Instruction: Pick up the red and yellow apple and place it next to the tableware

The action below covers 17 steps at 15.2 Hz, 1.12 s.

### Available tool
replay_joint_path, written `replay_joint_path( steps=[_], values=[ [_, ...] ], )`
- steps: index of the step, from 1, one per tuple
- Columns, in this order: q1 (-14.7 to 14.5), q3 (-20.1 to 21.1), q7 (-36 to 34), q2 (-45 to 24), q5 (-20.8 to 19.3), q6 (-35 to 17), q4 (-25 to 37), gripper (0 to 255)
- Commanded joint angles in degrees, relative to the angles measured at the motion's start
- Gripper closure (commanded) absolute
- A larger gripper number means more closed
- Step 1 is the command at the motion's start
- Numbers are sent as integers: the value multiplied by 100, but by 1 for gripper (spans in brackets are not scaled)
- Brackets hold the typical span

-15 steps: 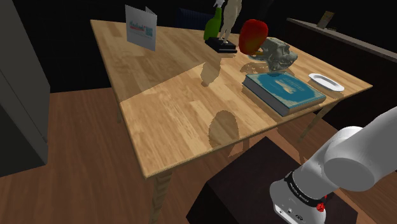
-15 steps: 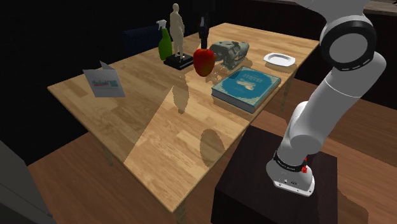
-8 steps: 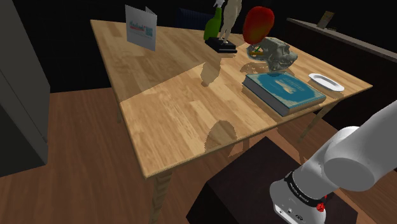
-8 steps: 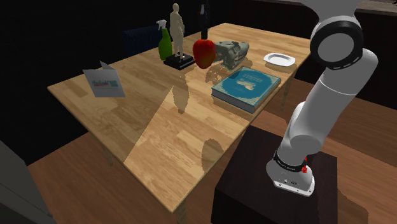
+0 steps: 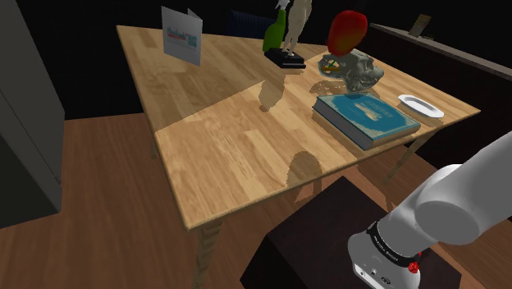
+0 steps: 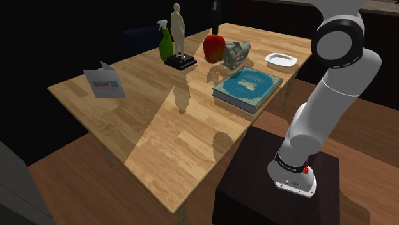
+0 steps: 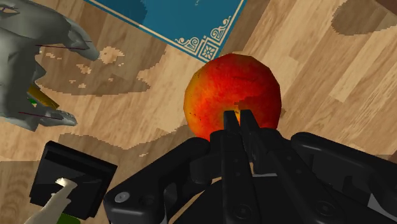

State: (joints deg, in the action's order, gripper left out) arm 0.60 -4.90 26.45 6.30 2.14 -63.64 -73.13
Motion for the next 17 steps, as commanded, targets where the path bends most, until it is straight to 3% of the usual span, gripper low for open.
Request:
replay_joint_path(
  steps=[1, 9, 17],
  values=[
    [131, -173, 343, 181, -61, -137, -328, 255],
    [595, -871, 1571, 281, -271, -455, -766, 255],
    [1086, -1602, 2819, -82, -339, -731, -693, 255]
  ],
)
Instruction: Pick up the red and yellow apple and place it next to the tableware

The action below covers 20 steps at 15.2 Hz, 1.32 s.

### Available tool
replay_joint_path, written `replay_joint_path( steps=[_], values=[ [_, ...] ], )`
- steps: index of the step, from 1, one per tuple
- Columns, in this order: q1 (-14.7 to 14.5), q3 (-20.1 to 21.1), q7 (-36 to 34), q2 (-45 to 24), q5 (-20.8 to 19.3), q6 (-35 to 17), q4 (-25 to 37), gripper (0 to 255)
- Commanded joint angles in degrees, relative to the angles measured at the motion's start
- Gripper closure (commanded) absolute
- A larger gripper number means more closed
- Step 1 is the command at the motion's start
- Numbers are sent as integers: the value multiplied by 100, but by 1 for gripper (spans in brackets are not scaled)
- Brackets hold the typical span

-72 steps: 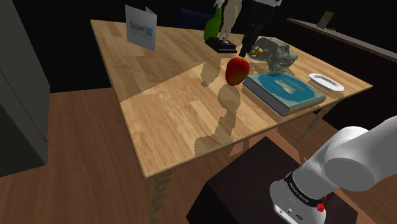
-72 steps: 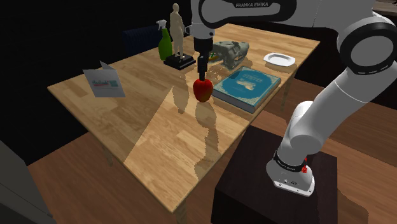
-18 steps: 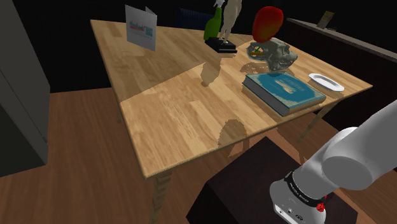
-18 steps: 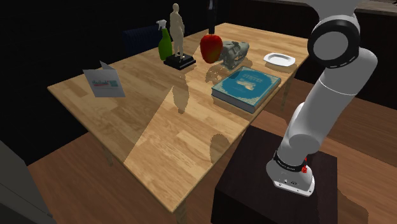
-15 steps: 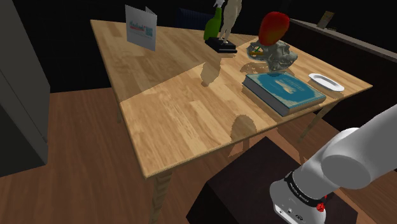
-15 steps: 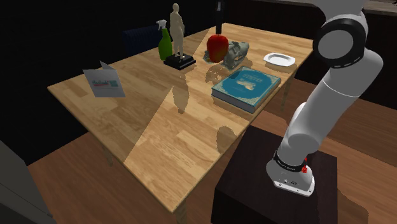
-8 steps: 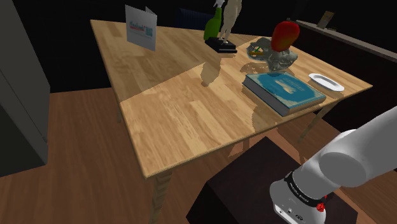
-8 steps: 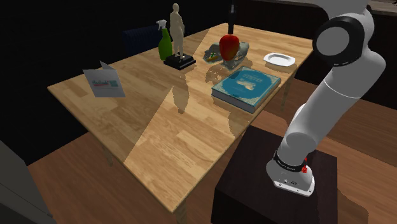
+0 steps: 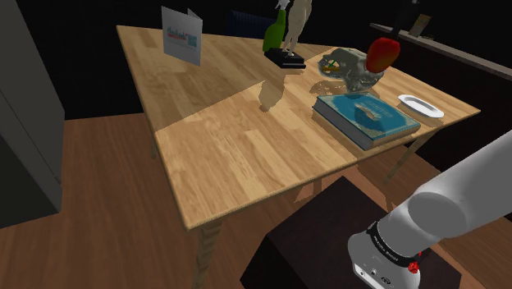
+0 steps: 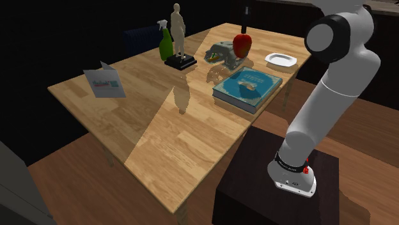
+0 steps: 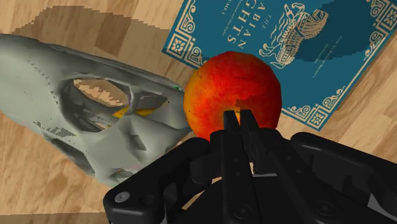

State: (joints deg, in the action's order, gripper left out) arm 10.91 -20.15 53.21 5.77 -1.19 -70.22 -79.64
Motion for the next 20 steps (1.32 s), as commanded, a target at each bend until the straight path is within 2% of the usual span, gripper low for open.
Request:
replay_joint_path(
  steps=[1, 8, 13, 20],
  values=[
    [123, -169, 301, -108, 5, -102, 4, 255],
    [685, -798, 1438, -898, 257, -239, 580, 255],
    [1292, -1162, 2259, -1751, 676, -194, 1358, 255],
    [1113, -1099, 2140, -1358, 458, -912, 301, 255]
  ],
)
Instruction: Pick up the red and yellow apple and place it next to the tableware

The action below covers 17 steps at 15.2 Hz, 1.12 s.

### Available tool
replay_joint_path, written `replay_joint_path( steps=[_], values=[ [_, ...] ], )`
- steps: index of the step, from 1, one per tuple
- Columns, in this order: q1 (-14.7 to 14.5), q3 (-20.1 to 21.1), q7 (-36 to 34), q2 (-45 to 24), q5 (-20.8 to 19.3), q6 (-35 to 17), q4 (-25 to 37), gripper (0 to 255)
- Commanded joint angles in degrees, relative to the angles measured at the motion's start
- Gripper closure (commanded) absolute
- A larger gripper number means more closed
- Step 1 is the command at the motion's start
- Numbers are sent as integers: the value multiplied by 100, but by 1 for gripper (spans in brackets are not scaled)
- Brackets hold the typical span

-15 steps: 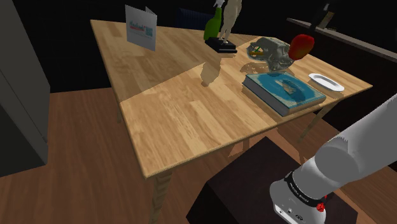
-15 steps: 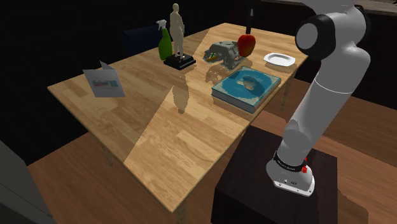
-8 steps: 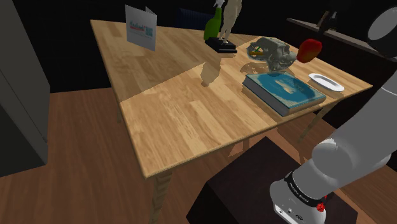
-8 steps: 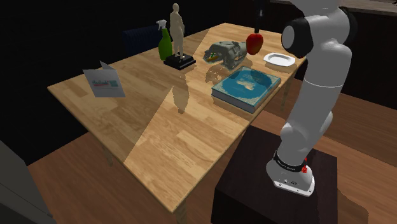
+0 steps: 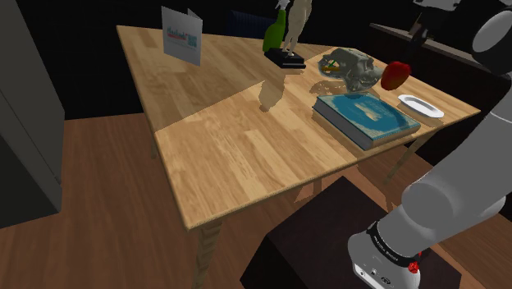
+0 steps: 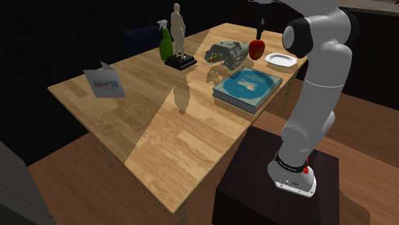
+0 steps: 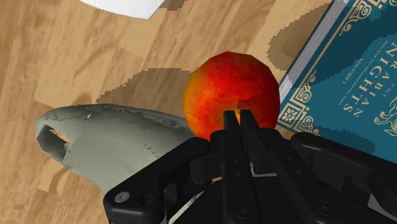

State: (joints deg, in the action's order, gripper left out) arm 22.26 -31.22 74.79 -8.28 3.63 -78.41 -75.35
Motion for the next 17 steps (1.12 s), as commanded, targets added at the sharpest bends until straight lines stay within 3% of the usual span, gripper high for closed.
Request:
replay_joint_path(
  steps=[1, 8, 16, 17],
  values=[
    [-40, 15, -31, 89, -47, -186, -259, 255],
    [-124, 52, -108, 317, -163, -807, -1076, 255],
    [-126, 53, -110, 324, -166, -830, -1105, 255],
    [-126, 53, -110, 324, -166, -830, -1105, 0]
  ],
)
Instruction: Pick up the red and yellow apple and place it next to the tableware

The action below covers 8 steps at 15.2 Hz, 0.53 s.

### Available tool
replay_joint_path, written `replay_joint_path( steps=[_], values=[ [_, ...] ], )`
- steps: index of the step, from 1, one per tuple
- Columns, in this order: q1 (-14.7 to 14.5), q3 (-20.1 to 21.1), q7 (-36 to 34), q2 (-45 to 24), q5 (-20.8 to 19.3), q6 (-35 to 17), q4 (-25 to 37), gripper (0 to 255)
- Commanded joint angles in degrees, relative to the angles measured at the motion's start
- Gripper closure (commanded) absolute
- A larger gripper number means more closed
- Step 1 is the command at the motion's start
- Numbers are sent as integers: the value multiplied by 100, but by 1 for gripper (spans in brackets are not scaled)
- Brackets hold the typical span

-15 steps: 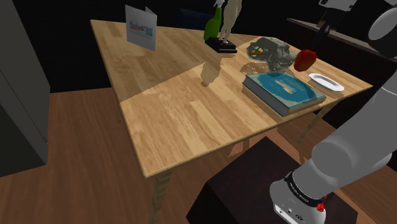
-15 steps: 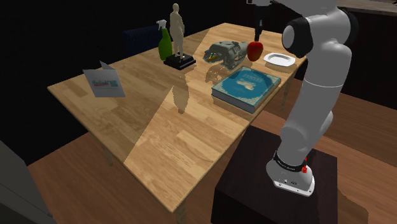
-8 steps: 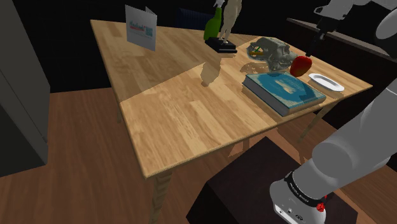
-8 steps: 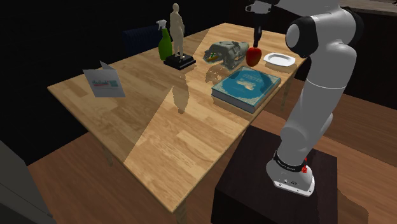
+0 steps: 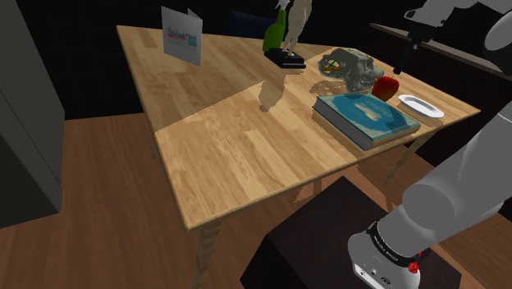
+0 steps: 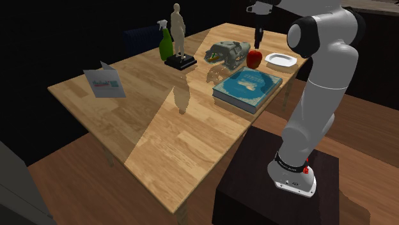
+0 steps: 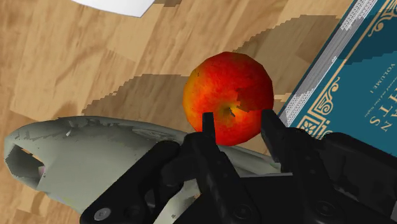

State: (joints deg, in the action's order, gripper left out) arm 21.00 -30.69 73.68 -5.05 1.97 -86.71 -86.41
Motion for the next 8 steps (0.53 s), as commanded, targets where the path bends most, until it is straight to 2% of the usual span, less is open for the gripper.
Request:
replay_joint_path(
  steps=[1, 5, 8],
  values=[
    [0, 0, 0, 0, 0, 0, 0, 0],
    [0, 0, 0, 0, 0, 0, 0, 0],
    [107, -49, 100, -312, 160, 684, 953, 0]
  ],
)
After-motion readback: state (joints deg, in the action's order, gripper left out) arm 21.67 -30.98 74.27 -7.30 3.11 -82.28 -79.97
